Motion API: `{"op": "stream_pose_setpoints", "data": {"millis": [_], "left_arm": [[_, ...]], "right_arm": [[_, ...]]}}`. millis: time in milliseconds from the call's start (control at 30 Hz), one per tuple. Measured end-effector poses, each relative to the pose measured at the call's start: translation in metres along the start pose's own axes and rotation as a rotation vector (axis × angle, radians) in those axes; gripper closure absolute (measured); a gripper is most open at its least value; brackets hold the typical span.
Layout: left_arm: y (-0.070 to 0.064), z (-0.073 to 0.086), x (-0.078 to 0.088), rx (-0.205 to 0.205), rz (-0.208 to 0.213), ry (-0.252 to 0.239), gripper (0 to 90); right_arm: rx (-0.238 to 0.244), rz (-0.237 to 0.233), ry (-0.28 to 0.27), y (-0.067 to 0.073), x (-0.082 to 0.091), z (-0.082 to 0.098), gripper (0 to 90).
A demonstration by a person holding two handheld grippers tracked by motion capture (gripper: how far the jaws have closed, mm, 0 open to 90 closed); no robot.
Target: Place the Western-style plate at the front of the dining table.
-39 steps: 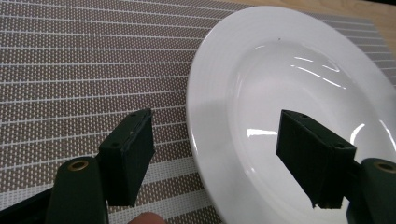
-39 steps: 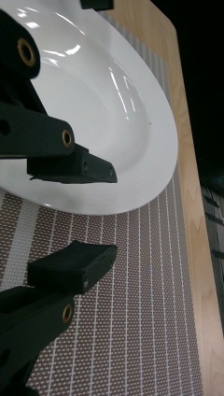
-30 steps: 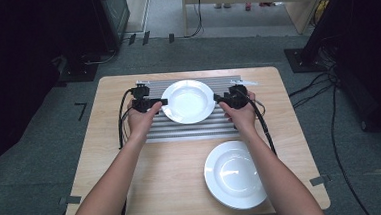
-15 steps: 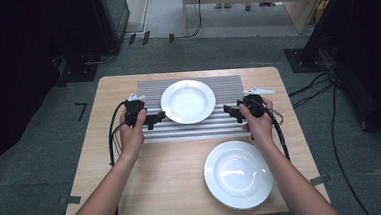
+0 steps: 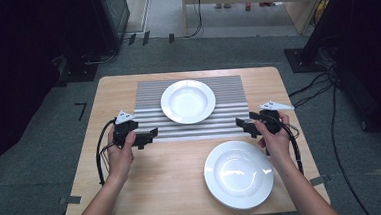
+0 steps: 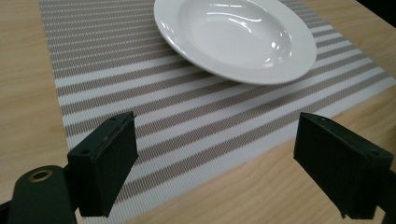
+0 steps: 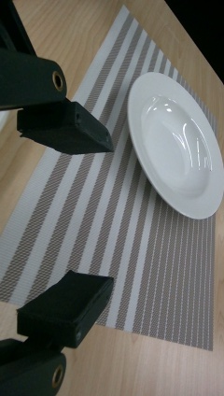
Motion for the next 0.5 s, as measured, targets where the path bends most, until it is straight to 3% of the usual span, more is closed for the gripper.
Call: {"op": "stream_pose_setpoints", "data": {"millis": [100, 333, 500], "left_arm": [[-0.002, 0.01, 0.008, 0.005, 0.003, -0.011, 10.2], [-0.001, 0.031, 0.021, 0.021, -0.048, -0.01, 8.9], [0.0, 0.046, 0.031, 0.034, -0.049, -0.016, 8.9]], "right_arm": [[0.006, 0.006, -0.009, -0.003, 0.01, 0.008, 30.1], [-0.005, 0.02, -0.016, -0.013, 0.03, 0.027, 29.5], [-0.025, 0.036, -0.025, -0.023, 0.047, 0.04, 29.4]]}}
Point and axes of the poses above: each handheld gripper's, and its own axes: x roughly backward along the jaws, z roughly out of its underside, y roughly to its left, the point moved 1 cm from there along -x, roughly forward along the jaws, and after that the axes turned 8 degrees about -x, right-handed, at the moved point
